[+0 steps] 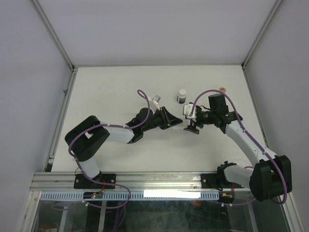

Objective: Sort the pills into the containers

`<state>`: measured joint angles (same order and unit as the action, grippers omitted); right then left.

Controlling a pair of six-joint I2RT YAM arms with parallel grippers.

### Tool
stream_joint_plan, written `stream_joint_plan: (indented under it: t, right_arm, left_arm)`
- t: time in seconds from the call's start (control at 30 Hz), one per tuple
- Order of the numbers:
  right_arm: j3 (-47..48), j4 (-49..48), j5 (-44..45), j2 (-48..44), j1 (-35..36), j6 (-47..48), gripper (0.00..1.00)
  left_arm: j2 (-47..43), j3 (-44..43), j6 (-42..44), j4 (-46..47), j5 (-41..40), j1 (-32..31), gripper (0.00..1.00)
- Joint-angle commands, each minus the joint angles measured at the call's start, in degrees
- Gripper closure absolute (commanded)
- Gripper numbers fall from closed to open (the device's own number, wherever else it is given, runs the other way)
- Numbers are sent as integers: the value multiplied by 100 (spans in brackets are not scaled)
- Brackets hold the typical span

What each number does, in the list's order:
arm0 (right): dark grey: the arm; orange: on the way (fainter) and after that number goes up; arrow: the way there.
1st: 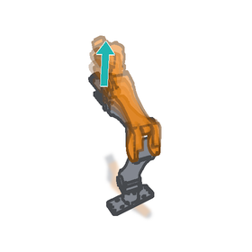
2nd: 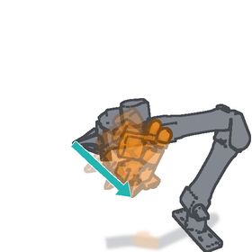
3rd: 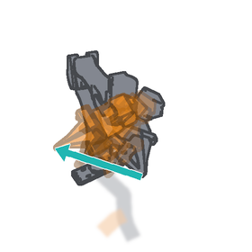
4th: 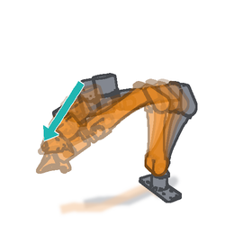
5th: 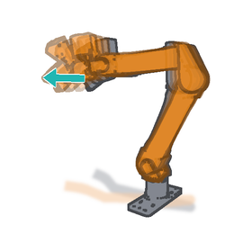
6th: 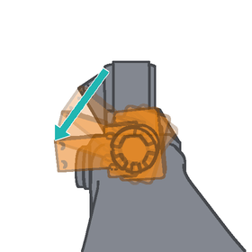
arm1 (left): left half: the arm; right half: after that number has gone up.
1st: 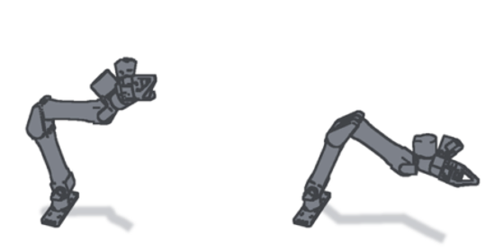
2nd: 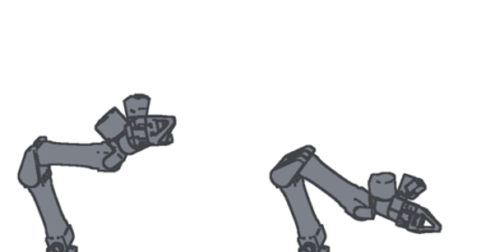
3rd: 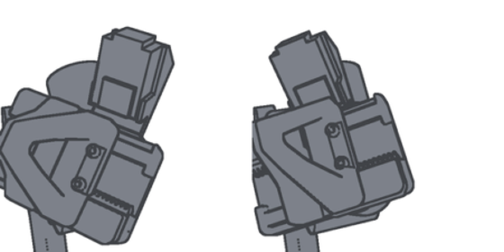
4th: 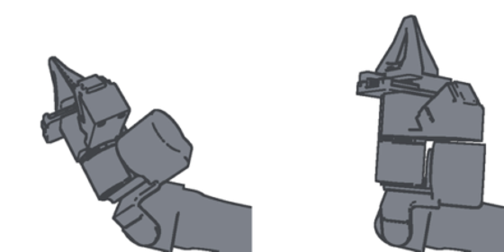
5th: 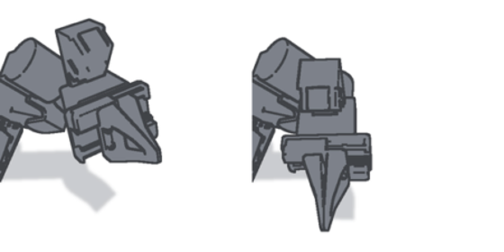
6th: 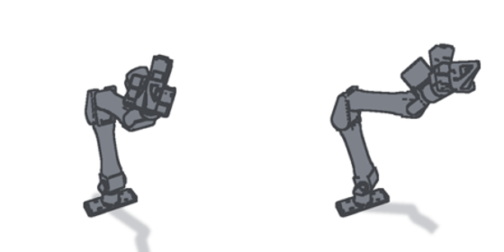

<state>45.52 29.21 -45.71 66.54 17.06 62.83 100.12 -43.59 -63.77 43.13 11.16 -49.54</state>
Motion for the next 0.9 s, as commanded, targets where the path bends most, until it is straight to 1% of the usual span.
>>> stream_joint_plan:
  t: [0.0, 0.17, 0.37, 0.57, 0.67, 0.77, 0.87]
  right_arm:
    - [18, -113, -111, -310, -131, -22, 22]
    - [-96, -196, -245, -286, -95, 134, 26]
    - [-181, -154, -246, -211, -12, 349, 35]
    - [-179, -214, -283, -186, 49, 331, 44]
    - [-122, -166, -354, -186, 61, 283, 53]
    - [-46, -68, -440, -198, 52, 239, 65]
    - [10, 79, -529, -172, 37, 231, 73]
  left_arm:
    - [-158, 138, -456, 489, -43, 1, 100]
    - [-118, 99, -710, 507, 38, -3, 100]
    - [-106, 128, -895, 678, 154, 5, 100]
    - [-64, 100, -927, 719, 286, 1, 100]
    - [-65, 112, -908, 701, 292, 6, 100]
    - [-62, 133, -824, 674, 296, 9, 100]
    - [-56, 136, -556, 686, 355, 20, 100]
